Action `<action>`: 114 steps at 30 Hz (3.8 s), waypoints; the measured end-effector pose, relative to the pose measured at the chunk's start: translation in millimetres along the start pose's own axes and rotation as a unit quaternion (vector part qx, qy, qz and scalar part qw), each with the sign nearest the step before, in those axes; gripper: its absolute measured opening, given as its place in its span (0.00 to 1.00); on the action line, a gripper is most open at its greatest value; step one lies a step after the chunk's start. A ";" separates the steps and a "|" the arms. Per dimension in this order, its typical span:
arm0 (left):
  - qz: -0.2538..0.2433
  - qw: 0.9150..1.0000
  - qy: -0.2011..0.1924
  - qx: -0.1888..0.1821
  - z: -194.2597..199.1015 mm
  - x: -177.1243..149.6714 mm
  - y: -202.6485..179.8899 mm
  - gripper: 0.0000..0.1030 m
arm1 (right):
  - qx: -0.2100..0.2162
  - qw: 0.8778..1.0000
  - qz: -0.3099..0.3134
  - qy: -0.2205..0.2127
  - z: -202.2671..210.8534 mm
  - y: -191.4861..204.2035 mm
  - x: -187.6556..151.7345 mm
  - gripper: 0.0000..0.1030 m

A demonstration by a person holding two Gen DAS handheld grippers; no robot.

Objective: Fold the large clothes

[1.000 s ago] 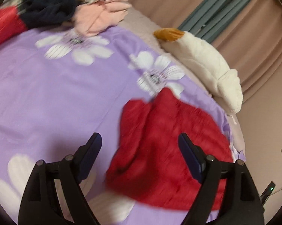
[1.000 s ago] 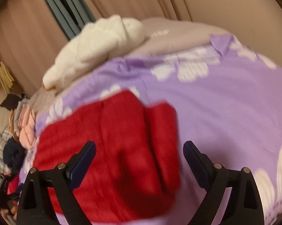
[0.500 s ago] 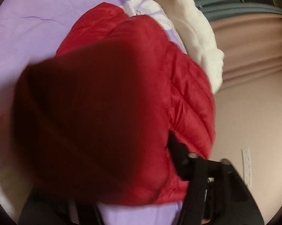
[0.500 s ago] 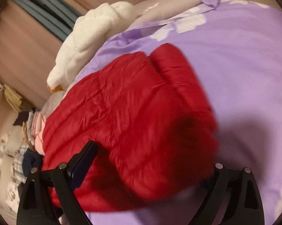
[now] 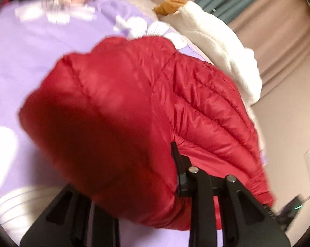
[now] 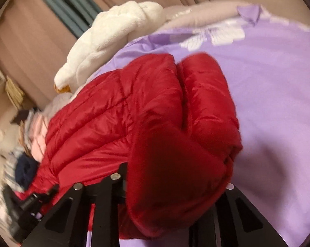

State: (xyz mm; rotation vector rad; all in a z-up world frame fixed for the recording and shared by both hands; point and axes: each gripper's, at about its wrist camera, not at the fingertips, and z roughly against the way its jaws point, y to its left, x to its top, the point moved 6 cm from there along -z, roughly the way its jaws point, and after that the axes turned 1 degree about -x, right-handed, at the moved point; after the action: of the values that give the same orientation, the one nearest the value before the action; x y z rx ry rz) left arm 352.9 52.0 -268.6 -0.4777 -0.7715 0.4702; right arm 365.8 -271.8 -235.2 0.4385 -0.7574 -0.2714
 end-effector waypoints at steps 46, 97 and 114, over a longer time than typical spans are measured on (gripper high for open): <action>0.087 0.995 0.015 -0.037 153.1 -95.4 60.5 0.31 | -0.087 0.995 -0.013 0.042 156.3 -58.6 -106.4 0.69; -0.302 0.942 -0.137 -0.056 238.5 -123.1 -206.5 0.29 | -0.203 0.977 0.042 -0.044 245.7 -107.6 -71.8 0.72; -0.299 0.946 0.008 -0.123 169.0 -183.4 -238.7 0.31 | -0.250 0.959 -0.068 -0.116 270.3 -165.7 -23.3 0.27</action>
State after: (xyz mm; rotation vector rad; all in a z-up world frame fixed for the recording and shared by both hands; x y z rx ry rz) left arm 165.3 -201.2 -127.7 -0.4508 -0.9182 -0.1994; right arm 144.0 -484.6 -154.1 -0.0243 -0.8541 -0.6343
